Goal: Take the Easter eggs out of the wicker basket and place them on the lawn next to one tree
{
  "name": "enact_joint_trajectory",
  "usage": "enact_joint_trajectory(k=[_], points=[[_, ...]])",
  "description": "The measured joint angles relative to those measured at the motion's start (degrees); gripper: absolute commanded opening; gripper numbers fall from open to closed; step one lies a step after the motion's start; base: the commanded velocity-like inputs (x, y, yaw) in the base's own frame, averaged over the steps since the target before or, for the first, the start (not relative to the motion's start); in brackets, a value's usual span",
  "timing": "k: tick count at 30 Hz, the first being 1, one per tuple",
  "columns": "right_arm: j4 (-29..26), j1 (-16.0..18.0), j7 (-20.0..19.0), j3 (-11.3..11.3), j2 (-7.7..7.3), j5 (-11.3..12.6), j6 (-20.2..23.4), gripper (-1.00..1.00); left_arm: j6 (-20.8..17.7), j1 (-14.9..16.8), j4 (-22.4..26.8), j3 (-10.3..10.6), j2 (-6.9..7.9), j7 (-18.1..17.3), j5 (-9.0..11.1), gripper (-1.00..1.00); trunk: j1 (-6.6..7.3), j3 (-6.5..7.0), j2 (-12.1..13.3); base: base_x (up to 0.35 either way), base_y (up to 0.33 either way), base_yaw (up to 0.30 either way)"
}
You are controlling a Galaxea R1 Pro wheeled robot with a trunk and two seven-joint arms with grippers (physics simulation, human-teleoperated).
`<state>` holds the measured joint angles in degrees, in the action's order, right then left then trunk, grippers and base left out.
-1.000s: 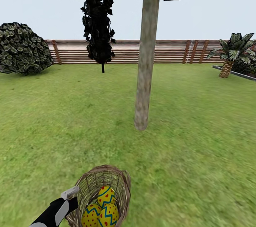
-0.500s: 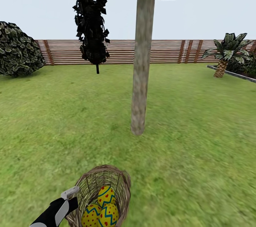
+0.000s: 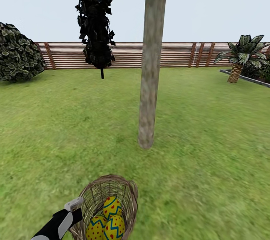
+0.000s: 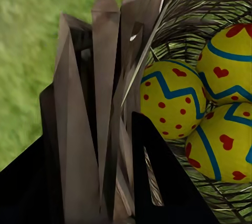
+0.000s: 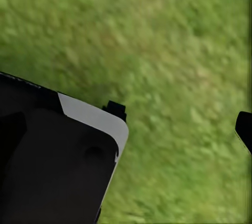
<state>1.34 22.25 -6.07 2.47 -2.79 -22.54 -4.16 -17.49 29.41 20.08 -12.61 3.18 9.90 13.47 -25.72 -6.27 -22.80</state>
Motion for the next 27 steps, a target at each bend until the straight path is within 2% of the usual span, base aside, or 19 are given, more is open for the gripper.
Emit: enact_joint_trajectory(k=[27], points=[[0.3, 0.0, 0.0, 0.0, 0.00, -0.4, 0.1, 1.00, 0.0, 0.0, 0.0, 0.0, -0.01, 0.0, -0.1, -1.00, 0.00, 0.00, 0.0, 0.339, 0.000, 0.000]])
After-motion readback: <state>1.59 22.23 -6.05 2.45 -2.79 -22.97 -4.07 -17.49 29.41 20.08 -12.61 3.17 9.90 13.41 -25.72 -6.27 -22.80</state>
